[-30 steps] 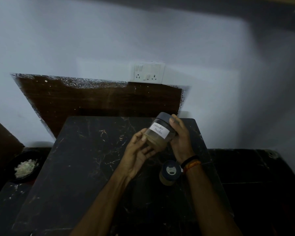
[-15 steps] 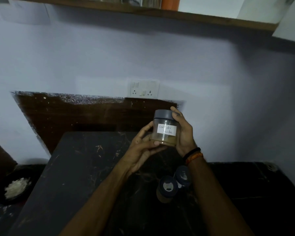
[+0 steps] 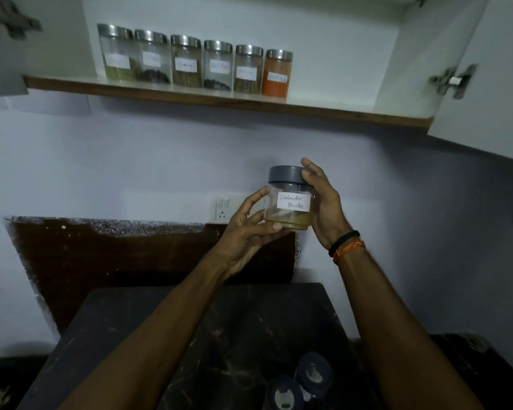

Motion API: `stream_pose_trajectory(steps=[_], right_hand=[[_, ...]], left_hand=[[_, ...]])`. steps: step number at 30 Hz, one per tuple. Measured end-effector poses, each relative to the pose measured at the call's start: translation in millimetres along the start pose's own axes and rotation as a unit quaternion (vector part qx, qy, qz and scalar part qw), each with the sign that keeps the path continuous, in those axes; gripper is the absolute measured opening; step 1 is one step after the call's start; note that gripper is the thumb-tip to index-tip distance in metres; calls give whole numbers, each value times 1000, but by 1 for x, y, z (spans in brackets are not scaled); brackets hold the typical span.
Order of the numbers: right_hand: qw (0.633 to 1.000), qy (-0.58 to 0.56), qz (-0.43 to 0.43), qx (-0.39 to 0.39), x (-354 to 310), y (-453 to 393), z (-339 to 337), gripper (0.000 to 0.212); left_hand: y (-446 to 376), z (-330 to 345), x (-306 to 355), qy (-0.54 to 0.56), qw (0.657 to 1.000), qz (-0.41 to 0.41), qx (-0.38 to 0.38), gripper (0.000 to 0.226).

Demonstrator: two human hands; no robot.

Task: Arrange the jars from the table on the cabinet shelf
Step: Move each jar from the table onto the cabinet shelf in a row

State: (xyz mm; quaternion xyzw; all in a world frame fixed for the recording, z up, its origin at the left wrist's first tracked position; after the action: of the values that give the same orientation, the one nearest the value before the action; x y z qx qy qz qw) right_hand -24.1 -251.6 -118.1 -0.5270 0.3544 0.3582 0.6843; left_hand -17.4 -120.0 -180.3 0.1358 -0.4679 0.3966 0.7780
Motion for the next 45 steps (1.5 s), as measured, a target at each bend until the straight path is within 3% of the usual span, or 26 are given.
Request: stream_pose_trajectory(steps=[7,11,14,18,20,22,25,28,33,45], right_hand=[[993,88,-74,-11,-72,-46,7,73],[991,81,-110,1,-104,-70,-1,62],[989,65,-134,17,-124,-86,-12,52],[983,59,-169,41,-154,-108,-26,49],[979,68,-186,44,-165,-118,-30,48],[975,82,-200,47,-172,-129,-34,46],[974,83,-203,57,-175,-145,-40,44],[971,101,-208,60,-173,-164,-44,43],[964,132,-224,51,-171,-199,-46,41],[950,228,-212,-9,-134,-296,-51,38]], left_hand=[[-40,31,65,-60,997,47,-32,81],[-59,55,93,-109,991,57,-54,81],[-70,68,123,-236,967,94,-27,77],[-77,93,183,-487,833,258,57,55],[-80,105,208,-563,748,339,90,46],[-94,111,223,-656,649,370,113,39],[-139,98,222,-803,511,283,117,46],[-177,71,215,-869,453,178,91,55],[-201,58,220,-895,417,155,43,64],[-211,56,227,-859,477,182,30,67]])
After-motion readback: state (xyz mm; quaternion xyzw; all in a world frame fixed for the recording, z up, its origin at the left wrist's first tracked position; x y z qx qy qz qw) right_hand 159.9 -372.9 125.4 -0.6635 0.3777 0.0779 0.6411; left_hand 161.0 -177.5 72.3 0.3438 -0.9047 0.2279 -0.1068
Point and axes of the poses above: each hand's wrist, its own y-axis away from the middle knuckle, its own z-axis out of the palm, x = y × z, the point moved 10 cm from there along -y, towards the middle knuckle, and after that the axes turned 9 degrees about -z, right-handed, at the moved point
